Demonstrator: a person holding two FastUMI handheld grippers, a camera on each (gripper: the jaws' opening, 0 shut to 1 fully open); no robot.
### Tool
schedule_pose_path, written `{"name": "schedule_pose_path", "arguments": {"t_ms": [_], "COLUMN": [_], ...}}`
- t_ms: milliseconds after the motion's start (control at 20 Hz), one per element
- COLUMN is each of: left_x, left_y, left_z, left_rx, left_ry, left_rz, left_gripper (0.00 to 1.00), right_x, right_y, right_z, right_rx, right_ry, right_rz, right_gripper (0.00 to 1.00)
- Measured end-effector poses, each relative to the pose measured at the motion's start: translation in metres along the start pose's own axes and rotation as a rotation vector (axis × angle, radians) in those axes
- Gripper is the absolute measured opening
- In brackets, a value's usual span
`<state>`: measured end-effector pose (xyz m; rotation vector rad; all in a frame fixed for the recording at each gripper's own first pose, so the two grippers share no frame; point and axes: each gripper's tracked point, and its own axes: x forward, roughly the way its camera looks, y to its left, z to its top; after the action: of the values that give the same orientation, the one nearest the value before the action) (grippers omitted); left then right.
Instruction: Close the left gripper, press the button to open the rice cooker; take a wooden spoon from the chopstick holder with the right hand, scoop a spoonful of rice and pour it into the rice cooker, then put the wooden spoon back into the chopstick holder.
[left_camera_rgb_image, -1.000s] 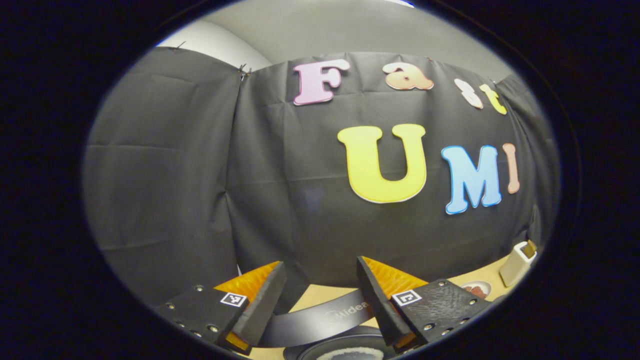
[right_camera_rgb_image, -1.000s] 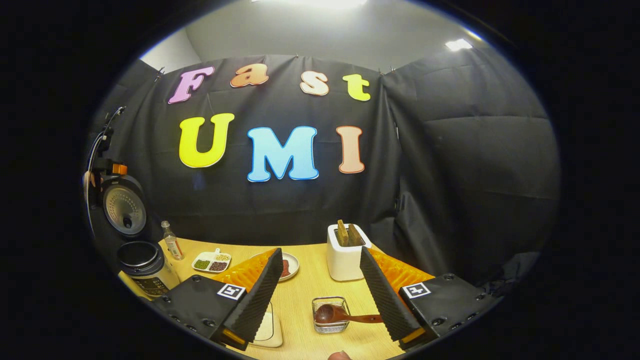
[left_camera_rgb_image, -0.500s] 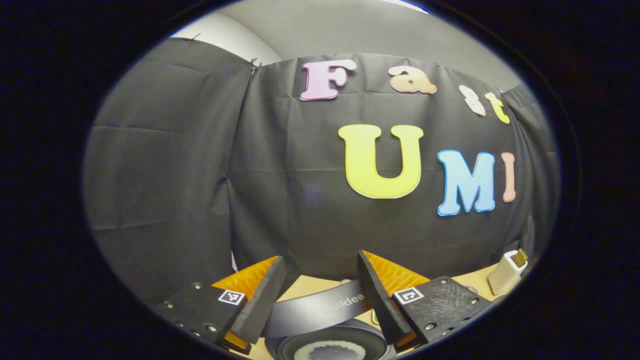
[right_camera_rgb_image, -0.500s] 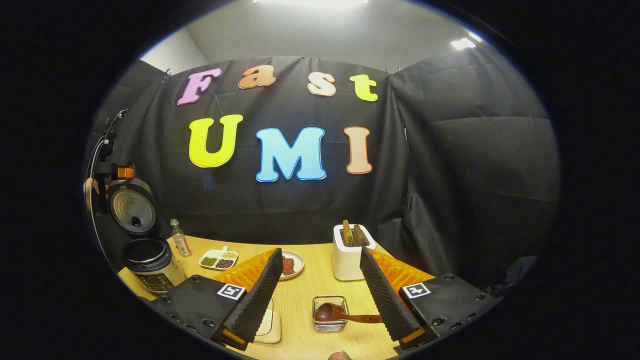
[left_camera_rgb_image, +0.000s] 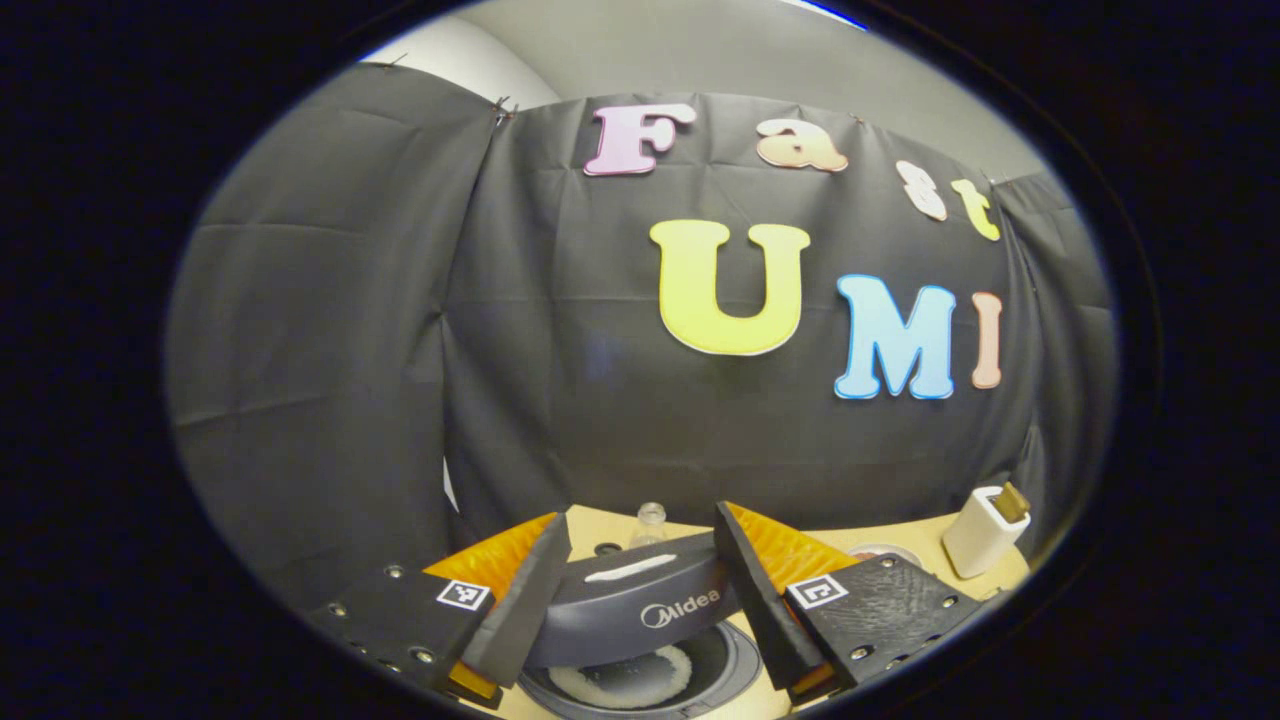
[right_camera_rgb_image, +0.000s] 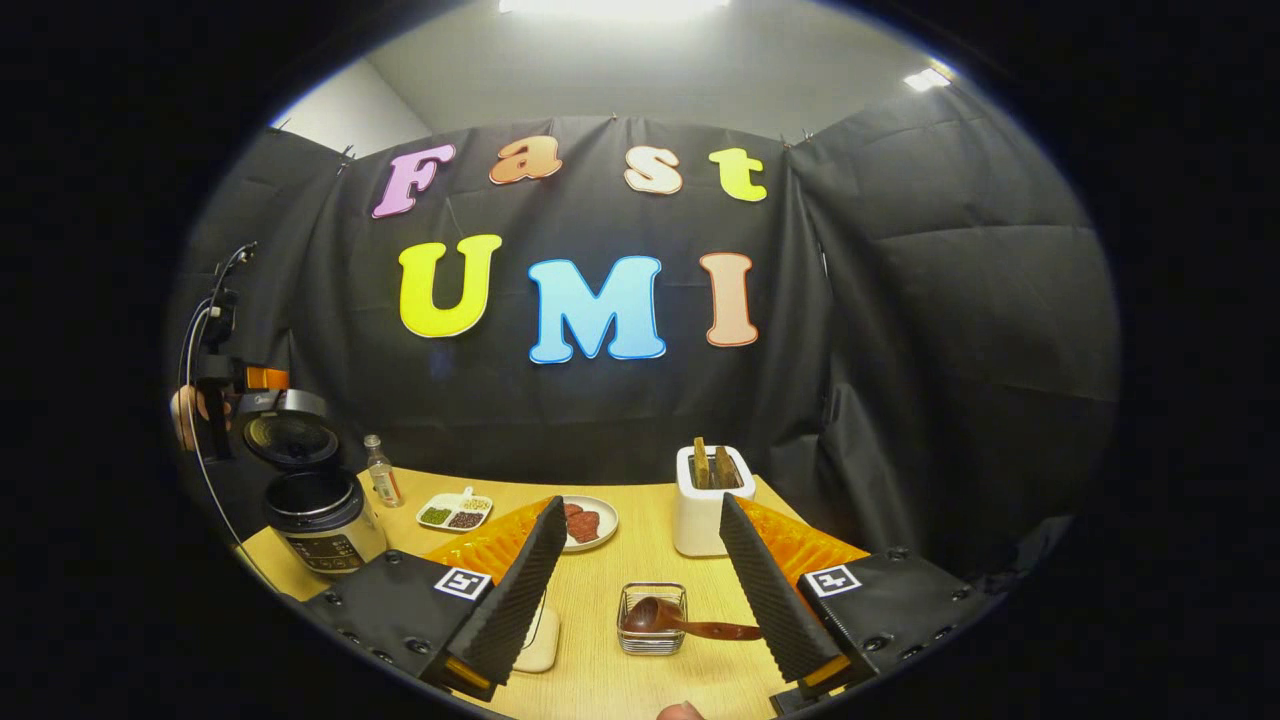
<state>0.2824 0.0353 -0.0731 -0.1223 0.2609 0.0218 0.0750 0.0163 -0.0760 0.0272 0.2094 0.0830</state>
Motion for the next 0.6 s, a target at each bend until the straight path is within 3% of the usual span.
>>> {"name": "schedule_pose_path", "arguments": {"t_ms": [600], "left_x": [-0.035], "left_y": [-0.027], "left_z": [-0.088], "left_rx": [-0.027], "left_ry": [0.106], "left_rz": [-0.043], "left_gripper": [0.93], "right_x": [-0.015], "right_y": [-0.006], "right_z": [-0.01], "right_rx": [0.004], "right_ry": [0.021], "right_rz": [0.062], "right_gripper": [0.98]}}
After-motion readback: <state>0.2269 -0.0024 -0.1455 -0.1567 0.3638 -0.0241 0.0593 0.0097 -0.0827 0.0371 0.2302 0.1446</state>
